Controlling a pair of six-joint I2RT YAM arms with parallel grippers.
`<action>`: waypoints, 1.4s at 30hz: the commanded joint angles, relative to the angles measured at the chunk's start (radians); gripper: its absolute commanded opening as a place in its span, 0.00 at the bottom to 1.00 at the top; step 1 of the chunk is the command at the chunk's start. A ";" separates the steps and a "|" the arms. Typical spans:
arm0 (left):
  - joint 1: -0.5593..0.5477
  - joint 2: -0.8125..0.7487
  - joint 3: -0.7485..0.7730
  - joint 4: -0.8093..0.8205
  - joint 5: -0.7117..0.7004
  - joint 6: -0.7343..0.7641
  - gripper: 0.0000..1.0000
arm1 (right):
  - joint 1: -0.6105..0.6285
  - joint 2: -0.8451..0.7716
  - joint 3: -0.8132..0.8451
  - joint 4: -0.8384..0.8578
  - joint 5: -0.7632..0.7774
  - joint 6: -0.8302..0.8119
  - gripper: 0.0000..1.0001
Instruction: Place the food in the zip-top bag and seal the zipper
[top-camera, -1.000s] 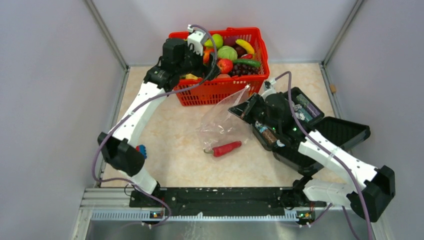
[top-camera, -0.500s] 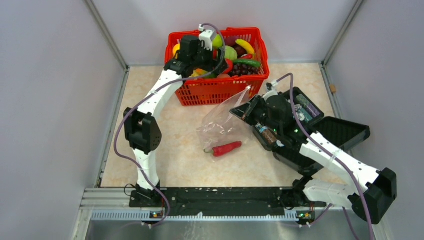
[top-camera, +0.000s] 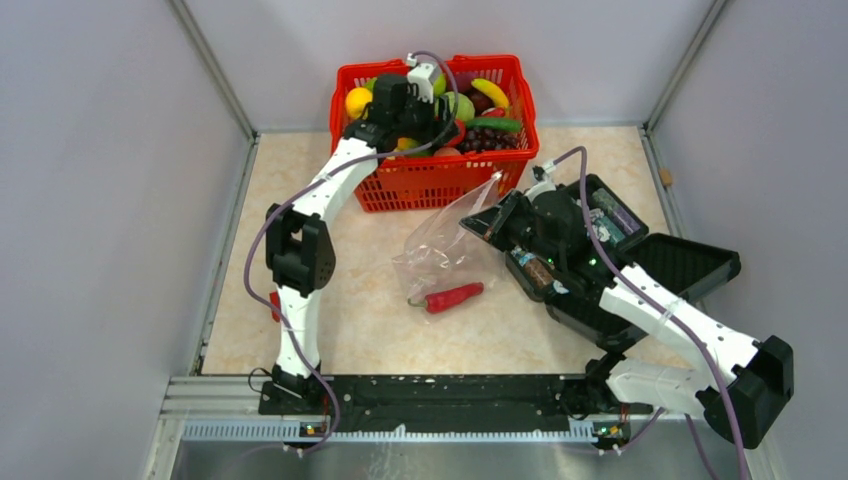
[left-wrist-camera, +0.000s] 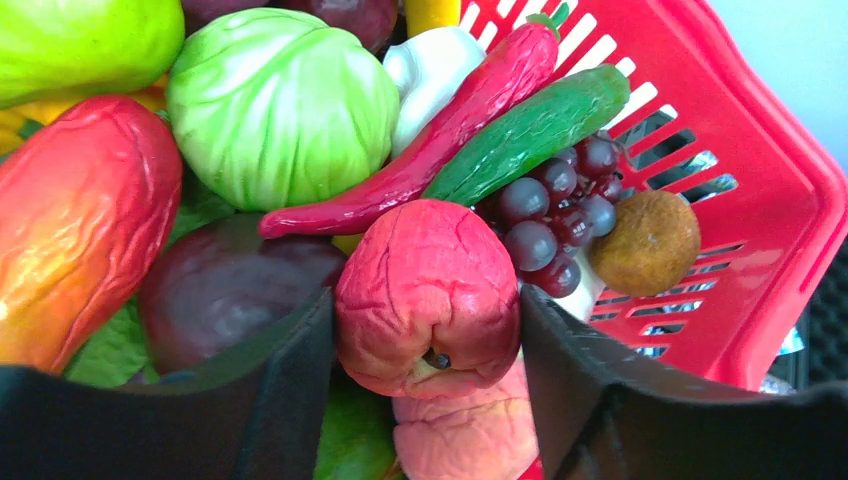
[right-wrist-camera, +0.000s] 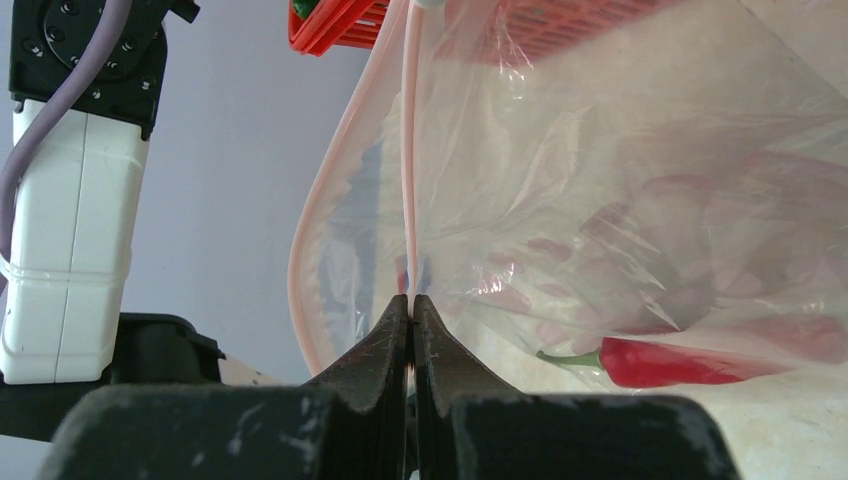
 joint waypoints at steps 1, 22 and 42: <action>0.001 -0.015 -0.005 0.050 0.027 -0.021 0.57 | -0.007 -0.003 0.002 0.023 -0.001 0.004 0.00; -0.001 -0.578 -0.435 0.218 0.106 0.000 0.37 | -0.008 0.047 0.022 0.012 0.056 0.024 0.00; -0.276 -1.038 -0.844 0.014 0.064 0.152 0.36 | -0.014 0.137 0.089 0.066 0.023 0.035 0.00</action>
